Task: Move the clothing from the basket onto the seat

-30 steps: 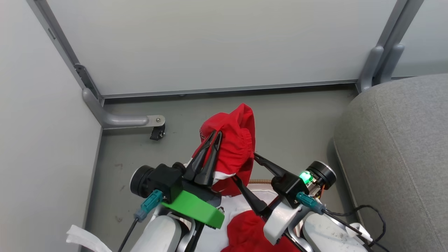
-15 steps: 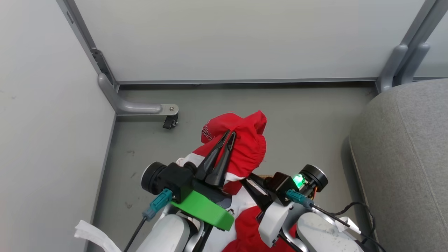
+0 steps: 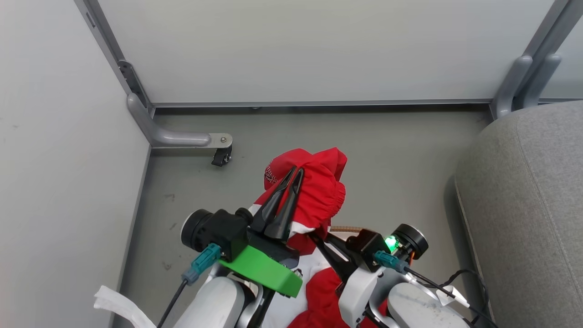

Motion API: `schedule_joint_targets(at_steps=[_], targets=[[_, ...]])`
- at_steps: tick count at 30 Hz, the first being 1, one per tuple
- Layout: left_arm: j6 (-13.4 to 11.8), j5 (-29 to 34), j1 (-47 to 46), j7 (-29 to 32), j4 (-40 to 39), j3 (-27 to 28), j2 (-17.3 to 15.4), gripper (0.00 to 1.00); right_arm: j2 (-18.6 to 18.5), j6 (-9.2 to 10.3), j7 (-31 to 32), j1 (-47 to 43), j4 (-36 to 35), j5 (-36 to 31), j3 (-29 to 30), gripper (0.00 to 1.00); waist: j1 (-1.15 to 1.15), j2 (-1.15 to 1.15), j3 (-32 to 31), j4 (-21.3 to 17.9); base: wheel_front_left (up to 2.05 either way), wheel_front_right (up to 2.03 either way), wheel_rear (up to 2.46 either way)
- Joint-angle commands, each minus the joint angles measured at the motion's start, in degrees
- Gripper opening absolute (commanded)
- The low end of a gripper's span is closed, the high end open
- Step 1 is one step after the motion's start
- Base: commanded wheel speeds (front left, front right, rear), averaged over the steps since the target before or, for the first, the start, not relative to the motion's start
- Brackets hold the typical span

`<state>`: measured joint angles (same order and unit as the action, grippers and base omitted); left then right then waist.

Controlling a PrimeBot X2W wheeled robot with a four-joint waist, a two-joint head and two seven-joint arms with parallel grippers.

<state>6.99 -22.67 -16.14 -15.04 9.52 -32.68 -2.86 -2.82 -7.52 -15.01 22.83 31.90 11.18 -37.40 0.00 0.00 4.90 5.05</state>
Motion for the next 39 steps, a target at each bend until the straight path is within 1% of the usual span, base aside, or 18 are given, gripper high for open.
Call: schedule_joint_targets(at_steps=[1,6,7,8,11,16,21,28,35,37,39], targets=[[0.0,0.0,-1.0,-0.2,0.0,0.3,-0.1,0.00,-0.2,0.06,-0.3,-0.5,0.2,0.3,-0.1,0.00,0.00,0.00,0.0,-0.2,0.00,0.00,0.00],[-0.2,0.4,-0.7,-0.2,0.3,0.6,-0.1,0.00,-0.2,0.06,-0.3,-0.9,-1.6,0.1,0.8,0.00,0.00,0.00,0.0,-1.1,0.00,0.00,0.00],[-0.3,0.8,-0.7,-0.2,0.3,0.8,-0.1,0.30,-0.2,0.06,-0.3,-1.1,-2.1,0.2,1.0,0.00,0.00,0.00,0.0,-1.4,0.00,0.00,0.00],[-0.4,0.9,-0.7,-0.2,0.2,1.0,-0.1,1.00,-0.2,0.06,-0.3,-1.4,-2.7,0.4,1.3,0.00,0.00,0.00,0.0,-1.8,0.00,0.00,0.00],[-0.7,1.4,0.0,-0.1,0.4,1.7,-0.1,1.00,-0.2,0.06,-0.3,-1.9,-4.4,0.5,1.8,0.00,0.00,0.00,0.0,-3.5,0.00,0.00,0.00],[-0.7,3.6,0.9,-0.1,1.2,3.1,-0.1,1.00,-0.2,0.06,-0.3,-3.6,-7.4,0.4,3.1,0.00,0.00,0.00,-0.1,-8.1,0.00,0.00,0.00],[-0.5,4.8,2.0,-0.1,1.7,4.8,-0.1,1.00,-0.2,0.06,-0.3,-5.3,-9.7,-0.2,5.2,0.00,0.00,0.00,0.1,-14.6,0.00,0.00,0.00],[-0.1,6.9,3.5,-0.1,1.8,7.2,-0.1,1.00,-0.2,0.06,-0.3,-7.1,-11.1,-1.1,6.8,0.00,0.00,0.00,0.6,-24.8,0.00,0.00,0.00],[0.1,7.9,4.5,-0.1,2.2,8.9,-0.2,1.00,-0.2,0.07,-0.3,-8.5,-12.9,-1.5,8.9,0.00,0.00,0.00,1.1,-33.5,0.00,0.00,0.00],[0.2,8.0,4.6,-0.1,2.0,8.8,-0.1,1.00,-0.1,0.06,-0.3,-8.9,-13.4,-1.9,10.0,0.00,0.00,0.00,1.4,-34.8,0.00,0.00,0.00],[0.3,8.3,4.0,-0.1,2.2,8.3,-0.2,1.00,-0.2,0.07,-0.3,-9.4,-14.2,-2.5,11.6,0.00,0.00,0.00,2.0,-35.2,0.00,0.00,0.00]])
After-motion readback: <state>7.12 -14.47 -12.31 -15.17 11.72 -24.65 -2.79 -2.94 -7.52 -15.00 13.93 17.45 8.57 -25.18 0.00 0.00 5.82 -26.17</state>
